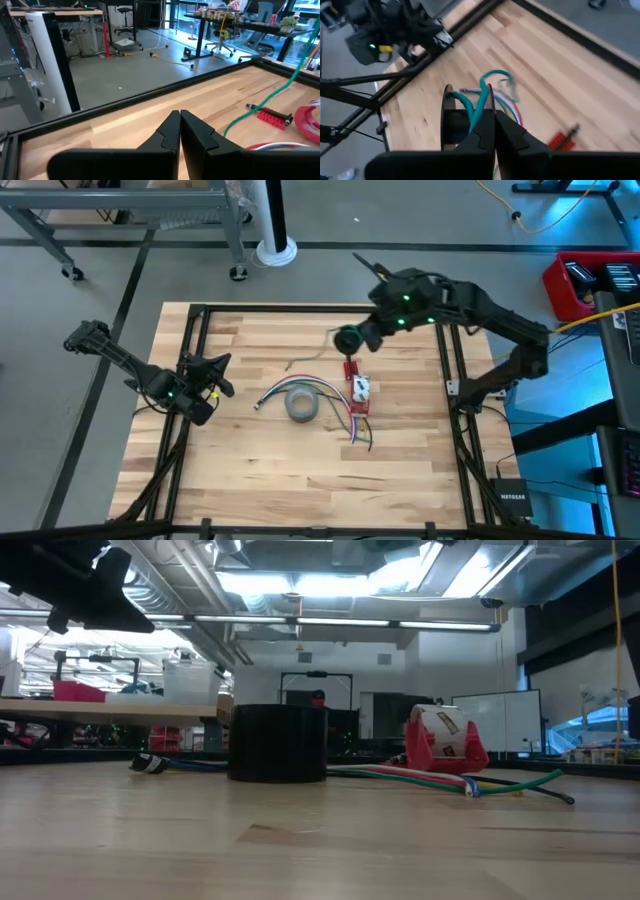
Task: Coil cords
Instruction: Uncoil the green wire from the black spool
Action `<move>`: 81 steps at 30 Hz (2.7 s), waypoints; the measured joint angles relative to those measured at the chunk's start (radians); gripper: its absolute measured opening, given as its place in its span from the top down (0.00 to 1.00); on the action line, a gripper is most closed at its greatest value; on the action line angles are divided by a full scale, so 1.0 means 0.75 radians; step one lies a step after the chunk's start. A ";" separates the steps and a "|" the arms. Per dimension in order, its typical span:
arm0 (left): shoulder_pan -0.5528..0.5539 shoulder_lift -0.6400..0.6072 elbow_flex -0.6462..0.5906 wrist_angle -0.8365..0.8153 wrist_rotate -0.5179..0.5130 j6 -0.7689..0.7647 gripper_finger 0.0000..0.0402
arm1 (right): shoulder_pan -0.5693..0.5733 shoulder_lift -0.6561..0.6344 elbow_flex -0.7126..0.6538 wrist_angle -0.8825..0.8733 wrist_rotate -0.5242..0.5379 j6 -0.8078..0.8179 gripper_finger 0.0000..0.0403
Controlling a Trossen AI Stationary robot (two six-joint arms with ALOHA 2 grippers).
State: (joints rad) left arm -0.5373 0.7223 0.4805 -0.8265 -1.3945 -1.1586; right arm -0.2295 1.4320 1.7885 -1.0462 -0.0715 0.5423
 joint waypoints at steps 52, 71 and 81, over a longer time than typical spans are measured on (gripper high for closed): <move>0.633 0.776 0.058 1.896 1.247 1.560 0.69 | 0.002 -0.191 -1.529 2.080 -0.558 0.364 0.99; 0.664 0.925 0.244 1.837 1.332 1.772 0.71 | 0.002 -0.191 -1.529 2.079 -0.559 0.369 0.99; 0.658 0.879 0.244 1.775 1.201 1.788 0.71 | 0.000 -0.191 -1.529 2.011 -0.557 0.368 0.99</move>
State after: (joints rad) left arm -0.0438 1.3812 0.6636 0.5044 -0.4940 0.1821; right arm -0.2293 1.2888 0.6415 0.4619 -0.4894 0.8186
